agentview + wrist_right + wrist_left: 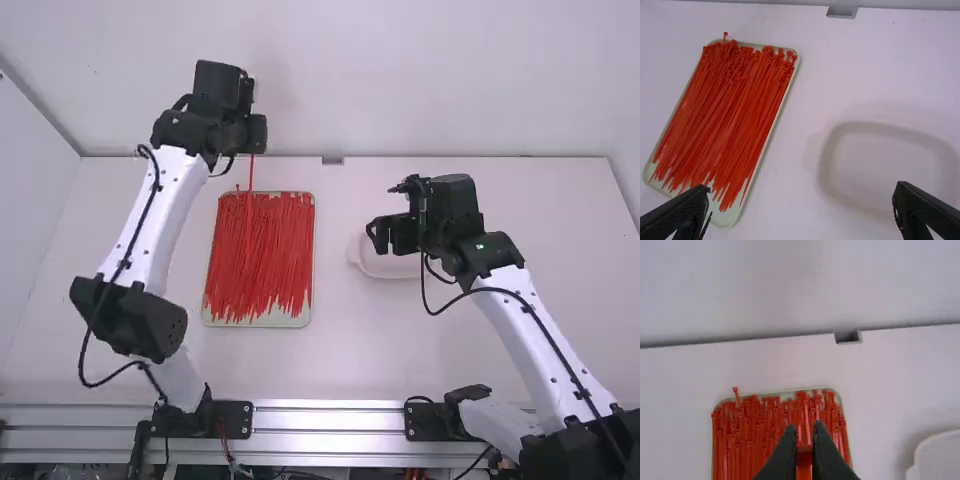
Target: Fasten the cable tie
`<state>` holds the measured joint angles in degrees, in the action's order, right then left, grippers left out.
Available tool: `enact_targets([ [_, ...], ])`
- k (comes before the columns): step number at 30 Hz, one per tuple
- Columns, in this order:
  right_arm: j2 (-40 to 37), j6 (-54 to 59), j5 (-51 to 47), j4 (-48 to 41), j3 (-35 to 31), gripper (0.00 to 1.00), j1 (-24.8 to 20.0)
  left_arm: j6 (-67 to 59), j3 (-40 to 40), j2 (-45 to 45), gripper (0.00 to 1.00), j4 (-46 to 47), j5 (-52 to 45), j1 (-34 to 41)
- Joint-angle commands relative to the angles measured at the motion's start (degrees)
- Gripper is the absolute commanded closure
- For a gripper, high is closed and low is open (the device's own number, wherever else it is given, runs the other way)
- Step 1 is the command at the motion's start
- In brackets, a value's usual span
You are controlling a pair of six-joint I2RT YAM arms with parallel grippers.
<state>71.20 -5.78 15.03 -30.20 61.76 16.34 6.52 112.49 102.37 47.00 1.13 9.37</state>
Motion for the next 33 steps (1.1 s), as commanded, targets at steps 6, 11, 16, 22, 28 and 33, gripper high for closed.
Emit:
enact_targets([
  [6,-0.15,-0.42,0.44,1.27,1.62,0.02,-0.22,0.68,-13.64,-10.01,0.98,-3.80,1.29,-0.31],
  [11,-0.15,0.28,4.39,2.47,1.62,0.02,-0.22,1.16,-22.16,-15.69,0.98,-6.43,1.31,-0.37],
  [16,-0.15,1.27,9.73,4.46,1.62,0.02,-0.22,3.08,-30.12,-21.55,0.98,-10.03,-1.16,-0.42],
  [22,-0.15,1.25,20.33,9.14,1.62,0.02,-0.26,1.92,-36.35,-26.14,0.98,-15.28,-8.35,-0.39],
  [28,-0.15,1.25,27.89,12.76,1.62,0.02,-0.28,1.42,-39.39,-28.70,0.98,-18.60,-14.23,-0.46],
  [33,-0.15,1.25,31.63,14.01,1.62,0.02,-0.04,3.54,-40.28,-28.89,0.98,-19.47,-14.29,-0.39],
])
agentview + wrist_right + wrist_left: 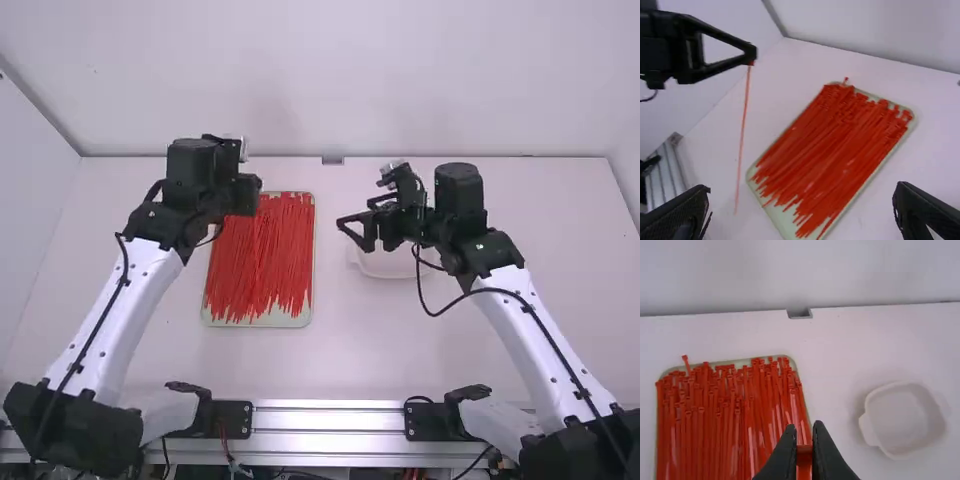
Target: Fasten the cable tie
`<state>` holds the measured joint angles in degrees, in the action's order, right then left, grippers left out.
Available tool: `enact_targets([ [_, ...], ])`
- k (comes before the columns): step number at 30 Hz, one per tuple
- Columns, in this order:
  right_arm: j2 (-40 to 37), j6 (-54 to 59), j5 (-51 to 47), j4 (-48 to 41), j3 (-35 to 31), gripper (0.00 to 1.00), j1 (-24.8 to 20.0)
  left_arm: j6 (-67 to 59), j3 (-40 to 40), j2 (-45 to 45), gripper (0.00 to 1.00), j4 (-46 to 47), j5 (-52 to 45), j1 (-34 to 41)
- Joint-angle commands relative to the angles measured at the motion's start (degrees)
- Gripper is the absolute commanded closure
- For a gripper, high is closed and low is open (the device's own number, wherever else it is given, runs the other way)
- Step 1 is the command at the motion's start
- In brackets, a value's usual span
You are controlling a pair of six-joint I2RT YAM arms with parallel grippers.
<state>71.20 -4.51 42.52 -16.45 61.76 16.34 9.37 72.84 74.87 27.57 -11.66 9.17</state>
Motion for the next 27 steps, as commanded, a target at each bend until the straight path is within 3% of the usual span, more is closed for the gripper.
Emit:
enact_targets([
  [1,-0.15,-0.11,4.46,0.63,1.62,0.02,0.39,1.36,-0.76,-1.40,0.98,-0.09,-2.60,-0.20],
  [6,-0.15,0.00,4.17,1.57,1.62,0.02,2.49,-3.10,-1.64,-1.40,0.98,-2.16,-12.04,-0.22],
  [17,-0.15,-0.20,4.15,2.62,1.62,0.02,3.67,-3.21,-1.88,-2.47,0.98,-0.17,-13.05,-0.20],
  [27,-0.13,-2.16,3.69,9.14,1.62,0.02,3.54,8.50,-2.69,-2.45,0.98,-19.41,-21.86,-0.20],
])
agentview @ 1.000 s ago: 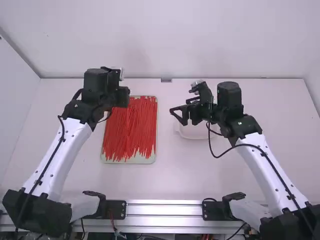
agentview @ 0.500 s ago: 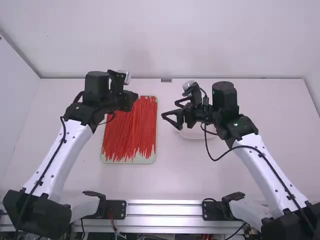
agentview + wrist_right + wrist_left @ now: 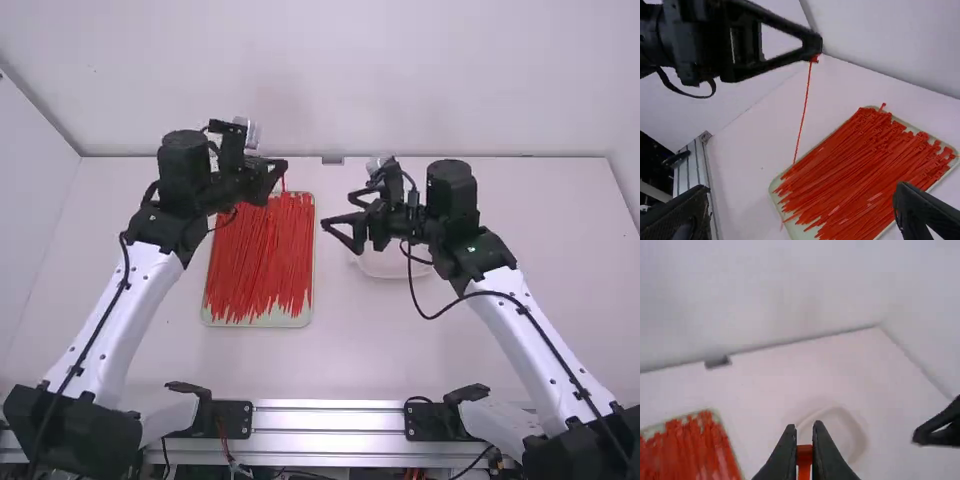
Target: Fasten the cable tie
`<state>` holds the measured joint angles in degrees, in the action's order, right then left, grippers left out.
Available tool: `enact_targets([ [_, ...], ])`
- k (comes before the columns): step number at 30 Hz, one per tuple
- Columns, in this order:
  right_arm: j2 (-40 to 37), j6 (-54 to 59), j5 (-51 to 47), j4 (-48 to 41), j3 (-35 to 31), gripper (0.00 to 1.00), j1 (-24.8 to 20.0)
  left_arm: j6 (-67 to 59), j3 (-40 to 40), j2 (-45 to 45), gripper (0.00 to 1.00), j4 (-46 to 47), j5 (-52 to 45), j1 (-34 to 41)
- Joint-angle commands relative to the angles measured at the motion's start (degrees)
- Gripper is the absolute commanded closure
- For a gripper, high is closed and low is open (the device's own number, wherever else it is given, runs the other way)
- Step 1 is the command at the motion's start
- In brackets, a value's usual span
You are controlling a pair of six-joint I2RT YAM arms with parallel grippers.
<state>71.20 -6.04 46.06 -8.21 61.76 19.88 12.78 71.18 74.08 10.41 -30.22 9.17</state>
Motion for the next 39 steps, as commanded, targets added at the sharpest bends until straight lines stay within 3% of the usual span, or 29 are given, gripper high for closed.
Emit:
enact_targets([
  [1,-0.15,-0.66,0.22,1.49,1.62,0.02,0.00,6.01,-1.25,-1.66,0.98,-3.34,-3.21,-0.13],
  [5,-0.02,-5.77,-2.89,6.23,1.60,0.02,0.02,15.89,-3.82,-1.66,0.98,-12.74,-3.63,-0.13],
  [9,-0.02,-6.38,-5.20,8.96,1.62,0.02,0.74,17.66,-5.70,-1.66,0.98,-20.81,-6.86,1.73],
  [17,-0.02,-8.76,-11.96,10.78,1.62,0.02,3.87,15.91,-4.72,-1.66,0.98,-22.21,-5.14,6.56],
  [27,1.01,-8.50,-14.45,11.04,1.62,0.01,6.97,16.17,-0.35,-1.66,0.98,-20.00,-6.67,7.34],
  [35,3.87,-9.20,-13.97,11.08,1.62,0.21,8.37,16.31,1.14,-1.66,0.98,-19.69,-7.65,7.32],
  [39,3.98,-9.14,-13.97,10.99,1.62,0.36,8.20,15.93,1.14,-1.66,0.98,-17.03,-2.12,7.32],
])
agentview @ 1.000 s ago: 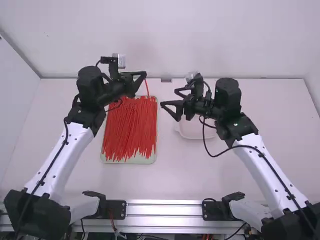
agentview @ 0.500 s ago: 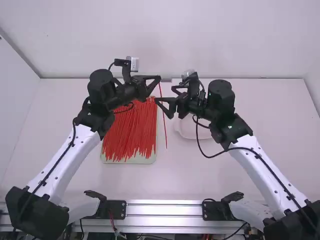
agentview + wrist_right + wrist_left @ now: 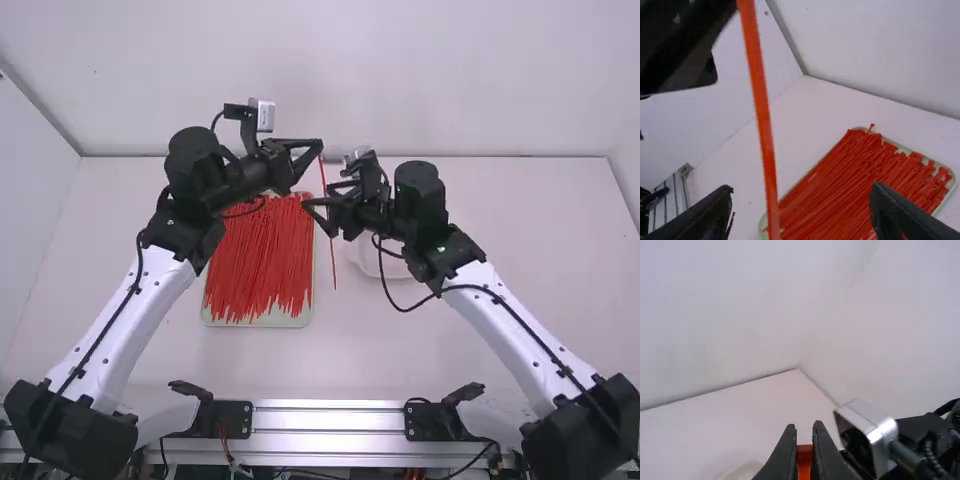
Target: Fasten the cable tie
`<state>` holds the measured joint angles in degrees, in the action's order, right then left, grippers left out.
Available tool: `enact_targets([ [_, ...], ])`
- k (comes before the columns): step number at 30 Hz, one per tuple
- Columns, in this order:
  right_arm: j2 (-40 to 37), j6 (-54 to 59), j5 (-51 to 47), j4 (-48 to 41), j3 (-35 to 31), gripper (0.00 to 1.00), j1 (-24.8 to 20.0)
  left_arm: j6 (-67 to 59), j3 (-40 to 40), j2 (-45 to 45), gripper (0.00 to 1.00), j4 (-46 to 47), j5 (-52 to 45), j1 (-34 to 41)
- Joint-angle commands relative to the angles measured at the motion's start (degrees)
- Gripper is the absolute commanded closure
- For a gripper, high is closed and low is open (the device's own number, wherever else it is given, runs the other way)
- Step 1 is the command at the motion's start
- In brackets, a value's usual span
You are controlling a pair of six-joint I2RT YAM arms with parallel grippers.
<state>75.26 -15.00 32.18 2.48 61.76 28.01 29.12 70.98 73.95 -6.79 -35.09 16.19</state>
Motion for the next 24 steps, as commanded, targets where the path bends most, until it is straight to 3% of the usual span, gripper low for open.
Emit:
enact_targets([
  [1,-0.09,-0.17,-0.11,0.33,1.62,0.41,0.07,-0.50,1.33,-1.53,0.98,0.70,3.21,0.31],
  [2,-0.09,-0.20,-0.13,0.35,1.62,0.48,0.07,-0.66,1.33,-1.53,0.98,0.74,2.99,0.33],
  [7,-0.09,-0.20,-0.09,0.28,1.62,0.60,-0.57,-0.66,1.33,-1.51,0.98,0.90,3.02,0.31],
  [9,-0.09,-0.22,-0.11,0.20,1.62,0.70,-0.94,-0.66,1.33,-1.51,0.98,0.98,3.23,0.33],
  [12,-0.09,-0.24,-0.11,0.31,1.62,0.74,-1.07,-2.73,1.33,-1.51,0.98,0.98,3.06,0.33],
  [16,-0.09,-0.22,-0.11,0.42,1.62,0.99,-1.07,-2.97,1.33,-1.42,0.98,1.14,3.19,0.31],
  [19,-0.09,-0.24,-0.07,0.63,1.62,1.00,-1.07,-2.69,1.33,-0.98,0.97,0.50,2.99,0.33],
  [20,-0.09,-0.24,-0.09,0.83,1.62,1.00,-0.92,-1.77,1.33,-0.66,0.93,0.20,3.04,0.31],
  [22,-0.09,-0.15,0.79,1.42,1.62,1.00,-1.25,-1.51,1.33,-0.24,0.72,-0.59,2.75,0.31],
  [24,-0.09,0.02,2.16,1.68,1.62,1.00,-1.79,-1.51,1.33,-0.09,0.60,-0.81,2.80,0.31],
])
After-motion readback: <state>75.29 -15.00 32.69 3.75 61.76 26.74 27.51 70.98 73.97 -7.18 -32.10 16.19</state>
